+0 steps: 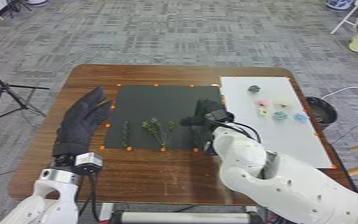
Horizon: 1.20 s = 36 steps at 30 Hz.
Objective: Arrange flowers
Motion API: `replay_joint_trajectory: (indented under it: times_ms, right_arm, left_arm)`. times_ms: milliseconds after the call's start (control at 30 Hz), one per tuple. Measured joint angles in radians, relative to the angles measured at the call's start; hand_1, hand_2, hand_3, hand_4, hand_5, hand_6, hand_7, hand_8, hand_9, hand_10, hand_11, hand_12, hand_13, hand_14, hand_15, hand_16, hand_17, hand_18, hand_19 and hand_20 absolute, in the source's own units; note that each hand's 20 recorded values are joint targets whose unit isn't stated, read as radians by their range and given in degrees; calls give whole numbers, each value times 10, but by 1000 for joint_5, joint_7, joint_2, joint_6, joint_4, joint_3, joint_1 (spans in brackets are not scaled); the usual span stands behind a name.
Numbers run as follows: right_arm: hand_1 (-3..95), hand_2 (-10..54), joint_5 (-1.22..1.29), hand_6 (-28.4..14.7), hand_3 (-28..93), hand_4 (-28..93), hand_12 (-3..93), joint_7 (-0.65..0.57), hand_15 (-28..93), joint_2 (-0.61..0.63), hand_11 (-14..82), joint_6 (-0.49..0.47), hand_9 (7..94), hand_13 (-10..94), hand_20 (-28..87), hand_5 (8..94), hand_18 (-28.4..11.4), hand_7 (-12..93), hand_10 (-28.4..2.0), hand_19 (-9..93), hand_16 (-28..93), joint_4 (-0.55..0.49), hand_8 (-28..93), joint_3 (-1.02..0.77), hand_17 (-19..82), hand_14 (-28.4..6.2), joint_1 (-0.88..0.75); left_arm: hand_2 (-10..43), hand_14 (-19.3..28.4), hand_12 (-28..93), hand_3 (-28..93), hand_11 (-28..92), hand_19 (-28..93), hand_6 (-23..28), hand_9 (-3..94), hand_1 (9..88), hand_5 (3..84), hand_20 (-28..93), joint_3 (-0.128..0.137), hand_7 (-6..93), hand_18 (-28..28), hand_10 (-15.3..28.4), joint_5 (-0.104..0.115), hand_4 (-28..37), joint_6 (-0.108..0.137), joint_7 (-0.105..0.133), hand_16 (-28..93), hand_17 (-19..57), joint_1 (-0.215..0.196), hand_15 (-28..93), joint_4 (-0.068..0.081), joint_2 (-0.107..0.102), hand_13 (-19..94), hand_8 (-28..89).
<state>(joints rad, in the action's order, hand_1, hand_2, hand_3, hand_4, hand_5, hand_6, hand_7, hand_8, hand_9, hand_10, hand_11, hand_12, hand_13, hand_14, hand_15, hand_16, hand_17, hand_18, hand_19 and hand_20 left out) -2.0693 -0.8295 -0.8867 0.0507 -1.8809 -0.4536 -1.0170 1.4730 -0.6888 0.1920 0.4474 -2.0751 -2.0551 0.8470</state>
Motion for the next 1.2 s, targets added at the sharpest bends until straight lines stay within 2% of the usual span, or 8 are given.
replay_joint_trajectory:
  times_ms: [133,200,300,400,533,733,933,1200]
  right_arm:
    - [210,-88,1,-68,773,-215,265,12,787,58,272,32,627,618,599,547,-222,206,-145,932,372,-57,-66,-60,355,-129,4]
    - [233,-94,0,-75,802,-239,239,27,793,95,232,54,544,573,593,488,-223,209,-146,932,348,-67,-73,-90,342,-130,9]
    - [263,-95,-3,-73,826,-274,225,81,796,158,197,97,497,542,585,446,-224,217,-135,930,329,-44,-84,-126,324,-126,18]
    - [270,-95,-13,-72,831,-279,221,121,794,213,187,104,490,529,582,441,-225,219,-133,924,324,16,-83,-134,315,-127,32]
    - [260,-95,-29,-74,824,-282,225,105,795,264,195,74,508,526,581,450,-227,219,-142,920,316,85,-83,-132,312,-128,34]
    - [262,-95,-39,-66,773,-283,261,45,803,279,307,23,563,553,583,509,-228,269,-140,929,315,149,-81,-99,325,-126,34]
    - [260,-95,-39,-54,738,-283,298,28,804,292,383,9,589,566,585,539,-226,340,-140,932,333,126,-97,-114,330,-125,-3]
    - [256,-95,-40,-52,743,-283,310,11,802,330,401,-21,594,568,592,549,-225,349,-139,932,342,72,-106,-114,335,-124,-22]
  left_arm:
    - [-18,139,198,672,192,374,31,242,251,325,125,1,155,199,119,0,-245,2,3,66,-97,-5,260,-2,0,201,-71]
    - [-19,139,198,671,192,373,31,242,252,325,125,6,155,199,119,0,-245,4,4,66,-97,-11,261,-6,1,201,-71]
    - [-19,139,197,672,192,373,31,243,251,325,125,17,155,199,119,1,-244,10,6,66,-97,-26,261,-13,1,201,-71]
    - [-20,139,198,672,192,373,30,242,251,325,125,21,155,199,119,2,-244,14,10,67,-97,-36,262,-16,1,201,-71]
    - [-20,139,197,672,192,372,30,242,251,325,126,24,156,199,119,4,-244,16,14,66,-97,-43,263,-18,1,201,-71]
    - [-19,139,198,671,193,374,30,243,251,325,126,32,157,199,119,8,-245,20,21,65,-97,-51,263,-21,0,201,-71]
    - [-19,139,197,673,193,374,30,242,250,325,127,38,156,199,118,11,-246,24,26,65,-97,-58,261,-25,0,202,-72]
    - [-21,140,197,675,192,374,30,242,252,325,126,37,157,199,118,12,-245,25,27,65,-97,-58,262,-25,0,201,-72]
